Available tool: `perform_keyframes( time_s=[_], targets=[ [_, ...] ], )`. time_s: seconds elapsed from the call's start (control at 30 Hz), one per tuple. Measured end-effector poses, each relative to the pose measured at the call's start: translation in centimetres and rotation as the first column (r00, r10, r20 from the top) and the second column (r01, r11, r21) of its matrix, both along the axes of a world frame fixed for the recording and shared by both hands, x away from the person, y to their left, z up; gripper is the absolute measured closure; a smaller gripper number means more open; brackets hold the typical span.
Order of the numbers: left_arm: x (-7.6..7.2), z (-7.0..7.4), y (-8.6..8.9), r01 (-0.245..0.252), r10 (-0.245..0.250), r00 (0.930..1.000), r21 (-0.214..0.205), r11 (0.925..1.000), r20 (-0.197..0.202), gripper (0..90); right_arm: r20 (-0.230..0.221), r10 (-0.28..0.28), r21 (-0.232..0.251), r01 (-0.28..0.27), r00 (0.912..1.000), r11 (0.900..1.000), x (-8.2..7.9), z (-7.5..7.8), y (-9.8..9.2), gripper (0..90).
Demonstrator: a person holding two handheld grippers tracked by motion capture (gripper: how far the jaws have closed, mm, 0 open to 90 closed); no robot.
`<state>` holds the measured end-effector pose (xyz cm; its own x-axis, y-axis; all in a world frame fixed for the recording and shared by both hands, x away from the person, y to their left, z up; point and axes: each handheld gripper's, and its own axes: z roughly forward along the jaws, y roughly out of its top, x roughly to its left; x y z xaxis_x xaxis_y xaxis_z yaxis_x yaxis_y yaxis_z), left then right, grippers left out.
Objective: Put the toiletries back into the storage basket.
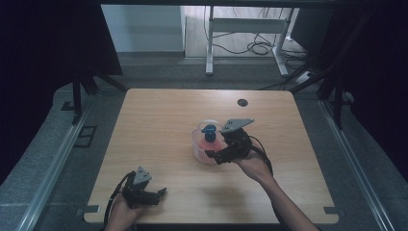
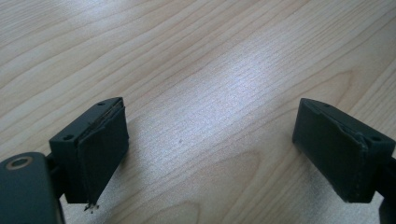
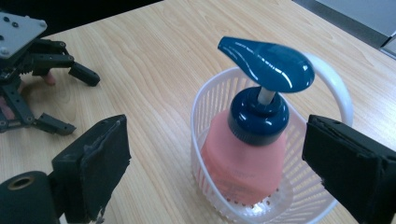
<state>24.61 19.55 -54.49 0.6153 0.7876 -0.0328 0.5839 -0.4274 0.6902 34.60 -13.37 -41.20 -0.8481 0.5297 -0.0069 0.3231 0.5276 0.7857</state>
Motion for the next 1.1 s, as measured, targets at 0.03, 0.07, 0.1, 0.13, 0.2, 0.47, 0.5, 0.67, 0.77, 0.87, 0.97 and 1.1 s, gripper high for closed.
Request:
perform_keyframes(
  time_s=[0.03, 0.07, 0.1, 0.13, 0.2, 0.47, 0.5, 0.67, 0.77, 0.87, 0.97, 1.1],
  targets=[
    [0.0, 0.0, 0.0, 0.001, -0.001, 1.0000, 0.001, 1.0000, 0.000, 10.3, 0.000, 0.001, -0.002, -0.001, 1.0000, 1.0000, 0.0, 0.0, -0.1, 6.8],
    [0.0, 0.0, 0.0, 0.002, -0.002, 1.0000, 0.002, 1.0000, -0.001, 10.3, -0.001, 0.000, -0.003, 0.000, 1.0000, 1.0000, -0.1, -0.1, -0.1, 6.4],
    [0.0, 0.0, 0.0, 0.002, -0.002, 1.0000, 0.004, 1.0000, -0.001, 10.3, -0.003, -0.001, -0.004, 0.001, 1.0000, 1.0000, -0.1, -0.1, -0.2, 6.2],
    [0.0, 0.0, 0.0, 0.002, -0.002, 1.0000, 0.003, 1.0000, -0.001, 10.3, -0.004, -0.002, -0.004, 0.002, 1.0000, 1.0000, -0.2, -0.1, -0.2, 6.0],
    [0.0, 0.0, 0.0, 0.002, -0.002, 1.0000, 0.003, 1.0000, -0.001, 10.3, -0.005, -0.001, -0.007, 0.001, 1.0000, 1.0000, -0.3, -0.2, -0.4, 5.8],
    [0.0, 0.0, 0.0, 0.000, 0.000, 1.0000, 0.001, 1.0000, 0.000, 10.3, -0.015, -0.006, -0.002, 0.006, 0.9999, 1.0000, -0.8, -0.4, -1.0, 5.1],
    [0.0, 0.0, 0.0, 0.000, 0.000, 1.0000, 0.001, 1.0000, 0.000, 10.3, -0.016, -0.007, -0.003, 0.007, 0.9998, 1.0000, -0.9, -0.4, -1.1, 5.0],
    [0.0, 0.0, 0.0, 0.000, 0.000, 1.0000, 0.001, 1.0000, 0.000, 10.3, -0.020, -0.010, -0.007, 0.009, 0.9998, 0.9999, -1.2, -0.6, -1.5, 4.8],
    [0.0, 0.0, 0.0, 0.000, 0.000, 1.0000, 0.001, 1.0000, 0.000, 10.3, -0.022, -0.010, -0.008, 0.010, 0.9997, 0.9999, -1.4, -0.6, -1.6, 4.6],
    [0.0, 0.0, 0.0, 0.000, 0.000, 1.0000, 0.001, 1.0000, 0.000, 10.3, -0.025, -0.008, -0.006, 0.008, 0.9997, 0.9999, -1.7, -0.7, -1.8, 4.3],
    [0.0, 0.0, 0.0, 0.000, 0.000, 1.0000, 0.001, 1.0000, 0.000, 10.3, -0.027, -0.008, -0.005, 0.007, 0.9996, 1.0000, -1.8, -0.9, -2.0, 4.0],
    [0.0, 0.0, 0.0, 0.000, 0.000, 1.0000, 0.001, 1.0000, 0.000, 10.3, -0.026, -0.007, -0.004, 0.007, 0.9996, 1.0000, -2.2, -1.0, -2.4, 3.9]
  ],
)
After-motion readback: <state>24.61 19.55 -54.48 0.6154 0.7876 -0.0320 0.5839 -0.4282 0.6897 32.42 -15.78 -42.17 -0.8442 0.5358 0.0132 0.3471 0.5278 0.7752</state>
